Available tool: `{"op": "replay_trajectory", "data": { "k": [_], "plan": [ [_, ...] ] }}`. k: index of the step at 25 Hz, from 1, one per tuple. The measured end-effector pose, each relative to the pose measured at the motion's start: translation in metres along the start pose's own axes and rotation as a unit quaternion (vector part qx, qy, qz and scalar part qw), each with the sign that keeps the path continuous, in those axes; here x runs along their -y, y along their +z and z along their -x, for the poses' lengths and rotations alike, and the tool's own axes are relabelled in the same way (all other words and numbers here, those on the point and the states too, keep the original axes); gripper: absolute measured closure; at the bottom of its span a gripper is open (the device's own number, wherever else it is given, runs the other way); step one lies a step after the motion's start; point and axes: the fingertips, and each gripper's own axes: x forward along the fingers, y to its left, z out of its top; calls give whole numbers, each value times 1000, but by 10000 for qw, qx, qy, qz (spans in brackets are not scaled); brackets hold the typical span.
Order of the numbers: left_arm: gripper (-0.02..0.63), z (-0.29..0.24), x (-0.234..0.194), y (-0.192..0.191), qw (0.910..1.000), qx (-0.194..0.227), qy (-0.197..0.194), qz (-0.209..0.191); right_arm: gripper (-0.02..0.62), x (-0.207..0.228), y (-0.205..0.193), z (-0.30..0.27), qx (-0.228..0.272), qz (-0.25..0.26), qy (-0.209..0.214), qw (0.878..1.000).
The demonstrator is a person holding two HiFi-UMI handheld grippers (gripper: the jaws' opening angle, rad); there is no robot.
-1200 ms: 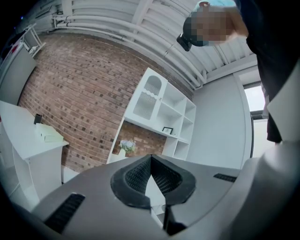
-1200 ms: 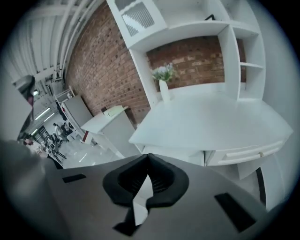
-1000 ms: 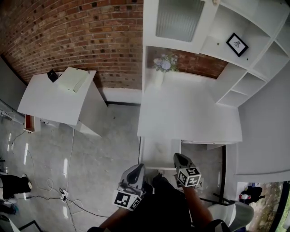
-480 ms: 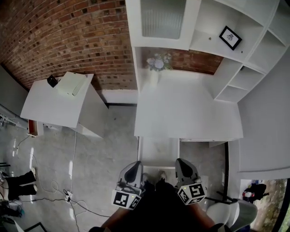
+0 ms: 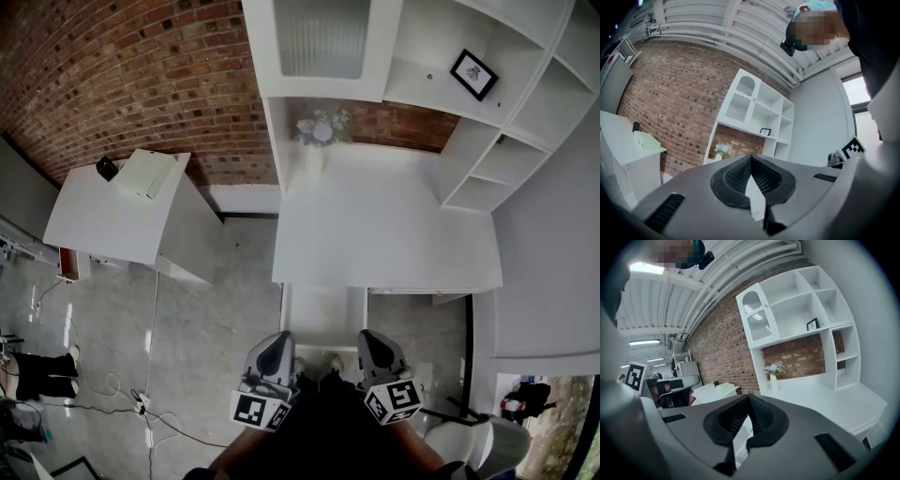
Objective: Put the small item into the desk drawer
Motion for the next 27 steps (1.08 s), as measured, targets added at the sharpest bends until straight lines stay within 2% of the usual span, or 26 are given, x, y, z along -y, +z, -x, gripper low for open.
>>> {"op": "replay_trajectory", "data": {
  "k": [27],
  "plan": [
    [583, -4, 1, 0, 9999, 6, 144, -47, 581, 3, 3, -15, -37, 138, 221, 9997]
  ]
}}
